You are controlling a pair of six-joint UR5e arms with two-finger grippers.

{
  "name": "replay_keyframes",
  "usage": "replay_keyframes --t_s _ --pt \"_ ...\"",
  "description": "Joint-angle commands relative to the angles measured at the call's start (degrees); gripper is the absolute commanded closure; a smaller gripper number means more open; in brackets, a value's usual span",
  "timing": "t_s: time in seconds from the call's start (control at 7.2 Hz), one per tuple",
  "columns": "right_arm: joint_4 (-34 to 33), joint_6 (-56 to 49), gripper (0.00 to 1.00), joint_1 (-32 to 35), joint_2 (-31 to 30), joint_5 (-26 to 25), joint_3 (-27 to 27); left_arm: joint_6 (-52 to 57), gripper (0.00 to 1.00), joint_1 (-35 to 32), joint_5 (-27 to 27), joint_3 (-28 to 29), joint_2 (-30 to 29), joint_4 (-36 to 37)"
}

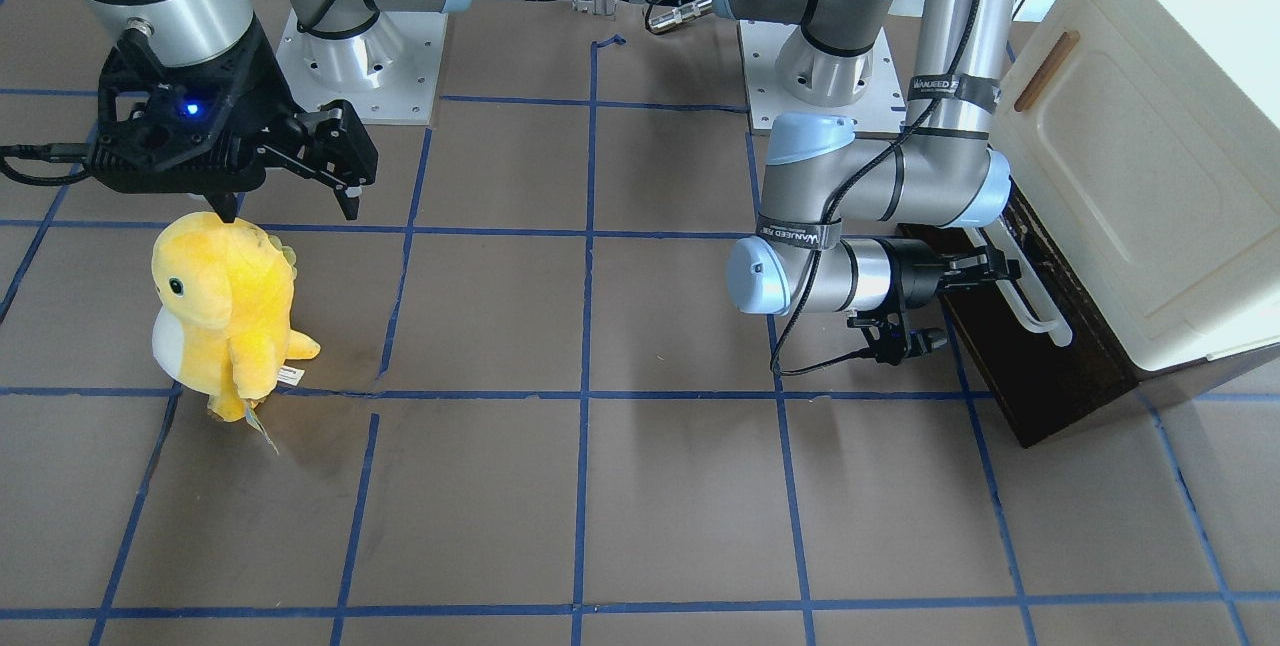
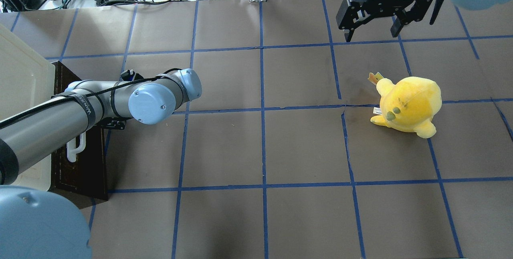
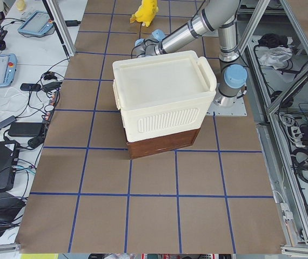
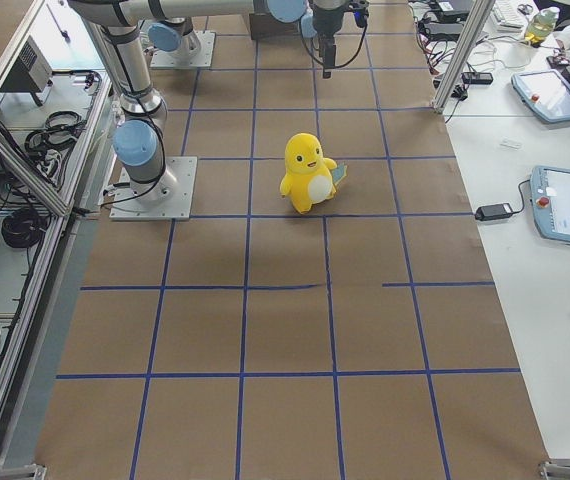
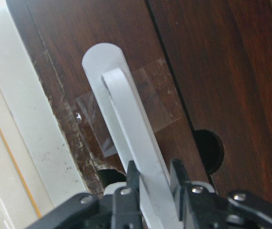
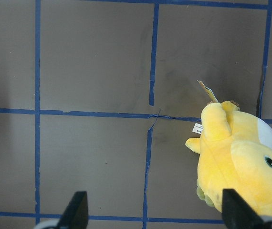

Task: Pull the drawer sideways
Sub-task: 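Close the left gripper around the white bar handle, then pull the handle with the left gripper, sliding the drawer out of the cabinet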

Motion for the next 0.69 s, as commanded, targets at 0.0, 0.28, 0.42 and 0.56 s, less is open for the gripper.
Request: replay_keyframes --t_s 0.0,0.28,0.42,0.56 --pt "0.0 0.04 0.0 0.0 0.0 0.0 0.0 -0.48 0.73 -0.32 0.04 0.11 -0.27 -0.09" --pt "0.0 0.04 0.0 0.0 0.0 0.0 0.0 -0.48 0.73 -1.02 -0.04 0.98 -0.8 -0.17" --pt "0.0 0.04 0.0 0.0 0.0 0.0 0.0 -0.48 0.73 -1.98 -0.05 1.16 -0.89 -0.17" --pt "0.0 0.04 0.0 0.0 0.0 0.0 0.0 -0.48 0.73 -2.69 -0.05 1.42 -0.98 -0.17"
